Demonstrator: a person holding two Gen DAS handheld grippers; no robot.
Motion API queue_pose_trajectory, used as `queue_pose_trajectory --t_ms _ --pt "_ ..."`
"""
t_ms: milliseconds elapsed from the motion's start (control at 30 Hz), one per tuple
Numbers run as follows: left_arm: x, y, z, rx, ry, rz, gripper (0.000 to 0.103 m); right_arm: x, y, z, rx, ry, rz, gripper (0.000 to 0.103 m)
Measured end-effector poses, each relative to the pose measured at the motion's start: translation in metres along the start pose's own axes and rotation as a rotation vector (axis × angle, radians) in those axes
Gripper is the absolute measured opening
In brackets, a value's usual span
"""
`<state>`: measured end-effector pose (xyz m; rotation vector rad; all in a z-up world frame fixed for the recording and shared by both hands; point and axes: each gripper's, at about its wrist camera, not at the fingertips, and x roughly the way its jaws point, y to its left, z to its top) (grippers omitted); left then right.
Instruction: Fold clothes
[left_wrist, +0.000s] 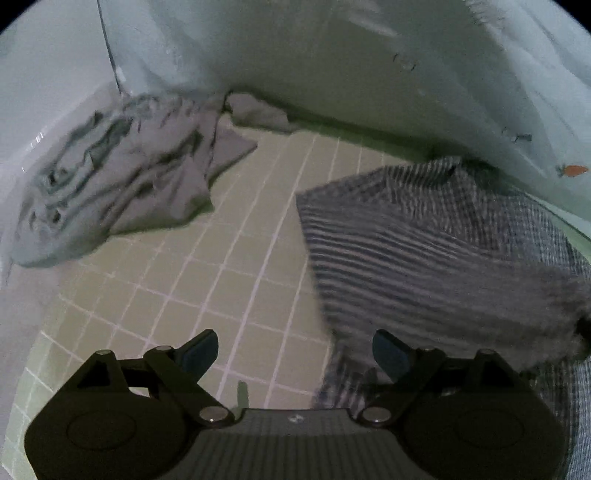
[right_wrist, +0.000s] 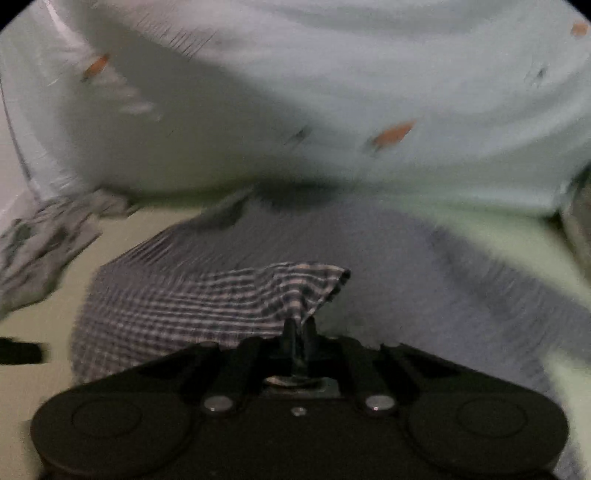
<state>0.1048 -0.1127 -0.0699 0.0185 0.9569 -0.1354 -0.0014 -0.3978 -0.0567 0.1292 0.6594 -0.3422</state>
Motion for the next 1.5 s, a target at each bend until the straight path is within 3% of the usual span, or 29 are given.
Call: queue_pose_trajectory --t_ms 167,367,533,633,700,733,767,800,900,1033,1200,1500 --pt "-0.02 -0.001 0.0 -0.026 -0.015 0.111 0.091 0.032 -0.079 0.018 0.055 -0.06 -0.166 0.004" --pt "-0.032 -0.001 -0.004 -0.096 0.01 0.225 0.091 0.083 -0.183 0.02 0.193 -0.027 -0.34 0.004" --pt "-0.038 -0.006 -0.015 -0.108 0.031 0.258 0.093 0.097 -0.207 0.0 0.2 0.037 -0.357 0.013" --pt "-0.037 -0.01 -0.023 -0.107 0.054 0.27 0.093 0.092 -0.199 -0.01 0.175 0.048 -0.341 0.034" --pt "-0.038 -0.013 -0.029 -0.097 0.061 0.267 0.093 0.09 -0.197 -0.016 0.182 0.055 -0.326 0.053" --pt "-0.039 -0.014 -0.032 -0.086 0.059 0.267 0.093 0.088 -0.195 -0.018 0.194 0.06 -0.325 0.056" --pt "-0.04 -0.015 -0.034 -0.074 0.057 0.267 0.093 0.085 -0.192 -0.021 0.201 0.062 -0.327 0.064" --pt "-0.041 -0.015 -0.036 -0.063 0.054 0.265 0.093 0.08 -0.187 -0.024 0.204 0.062 -0.329 0.08" --pt "-0.045 -0.012 -0.043 -0.042 0.046 0.252 0.094 0.066 -0.17 -0.031 0.194 0.041 -0.318 0.103" --pt "-0.046 0.003 -0.053 -0.059 0.039 0.203 0.094 0.042 -0.134 -0.04 0.153 0.025 -0.268 0.103" --pt "-0.048 0.024 -0.064 0.011 0.014 0.127 0.095 -0.002 -0.075 -0.054 0.113 0.008 -0.204 0.103" --pt "-0.051 0.097 -0.08 0.068 -0.006 -0.065 0.095 -0.064 0.074 -0.09 0.067 0.062 -0.147 0.103"
